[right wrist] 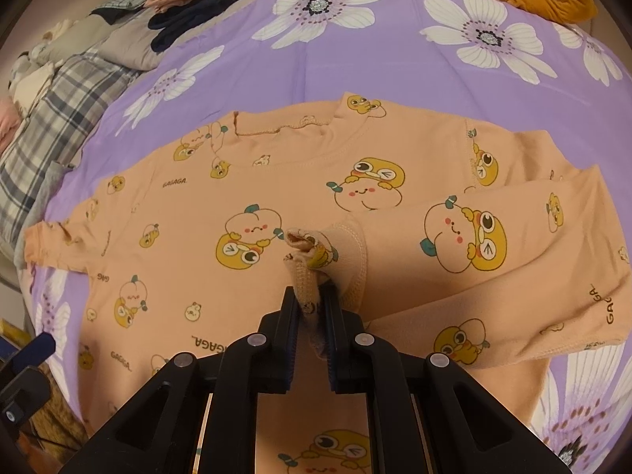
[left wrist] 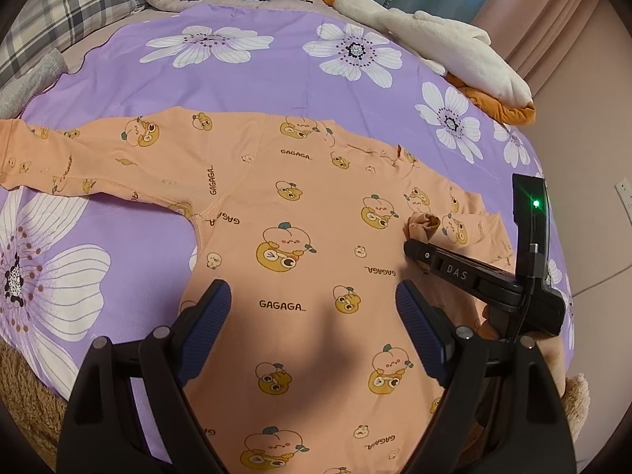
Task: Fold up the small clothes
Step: 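Carry the held sleeve across the sleeper body with the right tool, then lay the sleeve down and open the right tool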
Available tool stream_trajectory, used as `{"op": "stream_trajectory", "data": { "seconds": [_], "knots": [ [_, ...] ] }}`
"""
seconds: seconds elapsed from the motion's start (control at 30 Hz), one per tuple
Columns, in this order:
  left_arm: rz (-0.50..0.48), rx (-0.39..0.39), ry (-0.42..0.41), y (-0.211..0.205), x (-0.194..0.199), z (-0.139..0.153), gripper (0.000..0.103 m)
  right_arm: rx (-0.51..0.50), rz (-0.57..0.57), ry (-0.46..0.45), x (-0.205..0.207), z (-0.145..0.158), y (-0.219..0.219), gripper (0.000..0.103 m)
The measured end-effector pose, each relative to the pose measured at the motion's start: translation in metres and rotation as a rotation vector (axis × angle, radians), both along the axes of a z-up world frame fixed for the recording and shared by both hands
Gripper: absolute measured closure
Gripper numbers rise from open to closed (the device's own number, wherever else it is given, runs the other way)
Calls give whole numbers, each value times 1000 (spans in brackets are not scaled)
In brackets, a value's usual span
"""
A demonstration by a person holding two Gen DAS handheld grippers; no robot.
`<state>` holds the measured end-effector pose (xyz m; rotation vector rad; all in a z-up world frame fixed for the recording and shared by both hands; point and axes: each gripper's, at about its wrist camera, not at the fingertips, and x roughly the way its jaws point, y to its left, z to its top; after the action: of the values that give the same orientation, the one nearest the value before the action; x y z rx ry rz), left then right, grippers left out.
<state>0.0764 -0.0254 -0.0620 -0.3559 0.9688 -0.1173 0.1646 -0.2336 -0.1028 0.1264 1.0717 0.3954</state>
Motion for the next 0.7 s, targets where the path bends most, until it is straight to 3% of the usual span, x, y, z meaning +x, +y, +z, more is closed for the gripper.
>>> {"op": "stream_trajectory", "data": {
  "seconds": [0.3,0.47,0.53,0.7],
  "knots": [
    [-8,14,-13,-2,-1,2,17,-14,3,-7,-1,0,2,93],
    [-13,25,-7,-6,0,0,17,8,31,-5,-3,3,5,77],
    [-15,27,-5,-7,1,0,17,15,47,-9,-4,6,6,65],
    [-13,38,1,-7,2,-3,17,51,50,-48,-9,25,-4,55]
  ]
}}
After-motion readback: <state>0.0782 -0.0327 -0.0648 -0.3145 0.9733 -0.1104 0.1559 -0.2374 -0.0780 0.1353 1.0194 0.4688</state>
